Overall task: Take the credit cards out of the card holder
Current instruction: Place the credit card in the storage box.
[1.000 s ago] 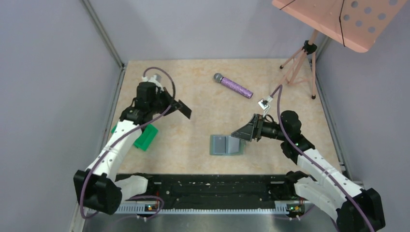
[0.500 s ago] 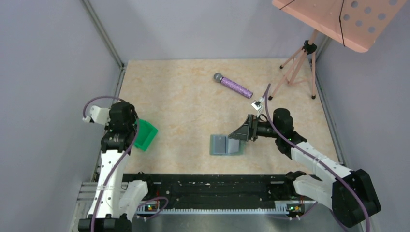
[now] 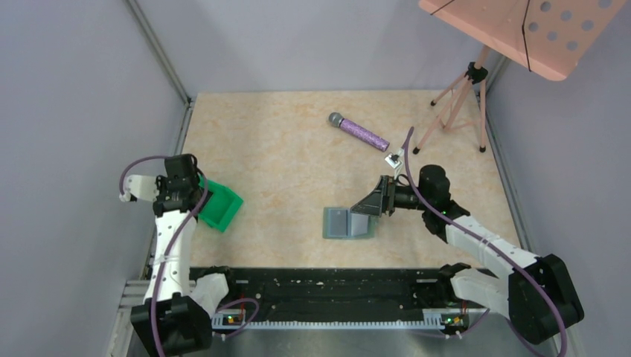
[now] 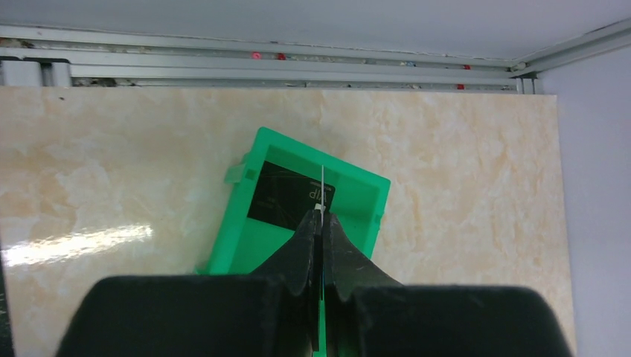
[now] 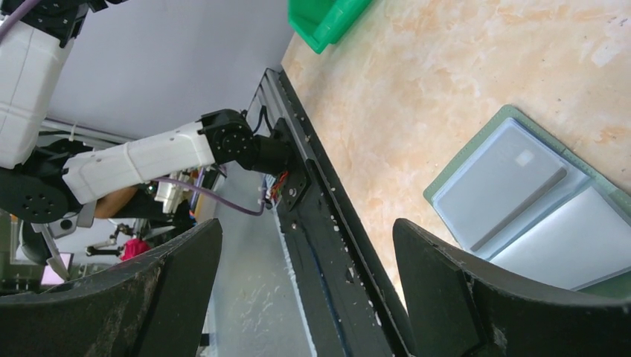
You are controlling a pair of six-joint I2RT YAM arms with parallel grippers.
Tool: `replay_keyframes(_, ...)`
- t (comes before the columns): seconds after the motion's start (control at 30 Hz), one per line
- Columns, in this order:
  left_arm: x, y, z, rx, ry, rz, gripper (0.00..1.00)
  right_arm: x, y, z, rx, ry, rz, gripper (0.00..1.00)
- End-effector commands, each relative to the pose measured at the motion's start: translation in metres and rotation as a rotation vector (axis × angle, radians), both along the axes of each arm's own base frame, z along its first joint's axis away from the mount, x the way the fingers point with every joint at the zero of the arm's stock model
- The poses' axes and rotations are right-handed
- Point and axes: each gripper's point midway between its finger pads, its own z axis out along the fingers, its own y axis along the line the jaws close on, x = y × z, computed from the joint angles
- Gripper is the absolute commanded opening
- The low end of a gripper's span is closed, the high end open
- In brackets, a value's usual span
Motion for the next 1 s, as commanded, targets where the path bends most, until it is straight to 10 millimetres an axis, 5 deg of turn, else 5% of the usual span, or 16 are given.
replay_keyframes(0.0,0.026,0.0,-0.003,0.002,-0.097,-0.042,0.0,0.011,0.002,0.022,0.014,-0.097,0.006,0.84)
replay_keyframes(0.37,0.052,-0.006,-0.032,0.031,-0.074,-0.176,0.0,0.01,0.002,0.022,0.016,-0.081,-0.002,0.84)
replay_keyframes(0.97,0.057,-0.002,-0.072,0.041,-0.018,-0.216,0.0,0.011,-0.001,0.018,-0.002,-0.074,-0.018,0.84)
